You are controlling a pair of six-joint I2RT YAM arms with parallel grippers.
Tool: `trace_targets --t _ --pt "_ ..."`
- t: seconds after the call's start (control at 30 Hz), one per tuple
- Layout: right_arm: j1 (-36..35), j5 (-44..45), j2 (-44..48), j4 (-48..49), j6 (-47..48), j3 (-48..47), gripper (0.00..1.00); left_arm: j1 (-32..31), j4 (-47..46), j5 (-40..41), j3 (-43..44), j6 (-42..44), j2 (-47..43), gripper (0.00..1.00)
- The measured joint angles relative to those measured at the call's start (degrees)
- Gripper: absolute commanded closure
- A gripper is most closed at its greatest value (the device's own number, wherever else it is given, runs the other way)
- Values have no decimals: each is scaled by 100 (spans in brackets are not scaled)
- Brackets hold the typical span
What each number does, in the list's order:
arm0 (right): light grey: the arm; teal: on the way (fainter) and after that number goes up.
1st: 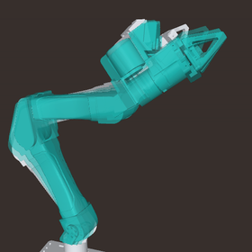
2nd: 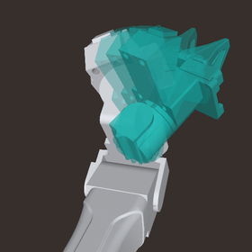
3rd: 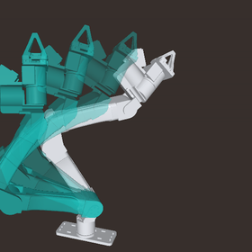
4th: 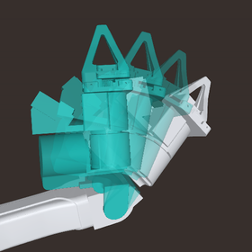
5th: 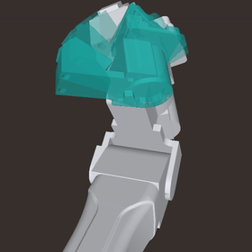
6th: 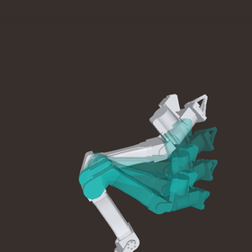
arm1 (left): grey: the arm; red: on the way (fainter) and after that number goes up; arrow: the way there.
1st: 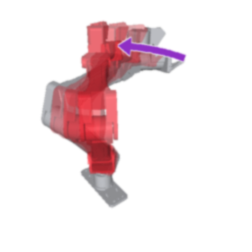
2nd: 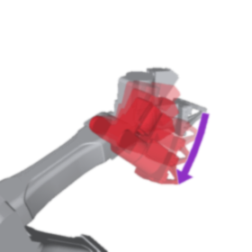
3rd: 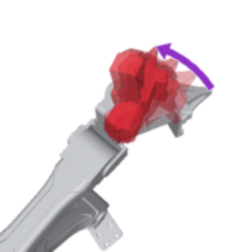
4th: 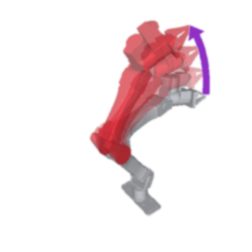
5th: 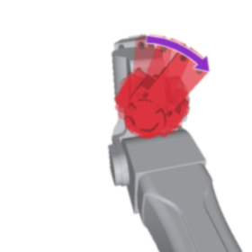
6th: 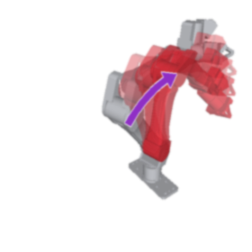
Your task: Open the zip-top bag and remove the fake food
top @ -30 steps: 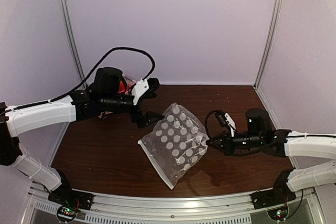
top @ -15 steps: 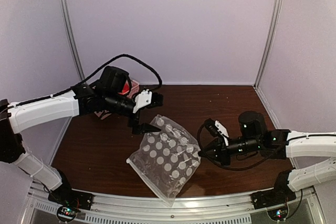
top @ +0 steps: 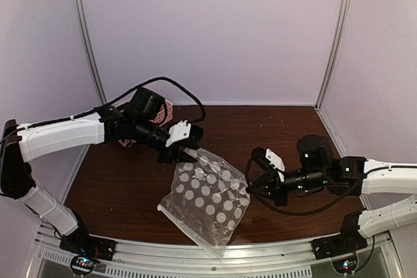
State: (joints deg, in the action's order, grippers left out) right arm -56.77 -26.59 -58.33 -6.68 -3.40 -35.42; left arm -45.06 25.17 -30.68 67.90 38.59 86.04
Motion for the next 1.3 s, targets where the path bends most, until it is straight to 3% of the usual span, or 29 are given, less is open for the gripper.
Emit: trace_targets --t 0.17,0.43,0.57,0.67,0.83,1.0,1.17,1.23,1.3 --pt "0 214 343 -44 -7 2 100 205 44 149 -400 44 -319 100" --pt "0 638 568 28 -175 24 100 498 33 7 -461 79 -514 100" --pt "63 1016 566 151 -402 162 100 586 22 -2 -74 -142 -162 100" --pt "363 1152 402 431 -678 282 100 597 -52 330 813 -614 616 86" --pt "1370 1141 -487 1217 -1294 341 100 706 -212 1091 1753 -1453 1438 50" --pt "1976 970 -1353 1875 -1709 398 99 881 -520 1657 1770 -2273 1530 22" --pt "2455 715 -1755 2063 -1851 396 55 894 -1084 1768 1093 -3077 1325 7" --pt "2656 643 -1770 2063 -1871 396 46 885 -1248 1764 769 -3366 1274 5" --pt "2835 586 -1742 2041 -1873 393 44 883 -1429 1738 490 -3654 1263 2"
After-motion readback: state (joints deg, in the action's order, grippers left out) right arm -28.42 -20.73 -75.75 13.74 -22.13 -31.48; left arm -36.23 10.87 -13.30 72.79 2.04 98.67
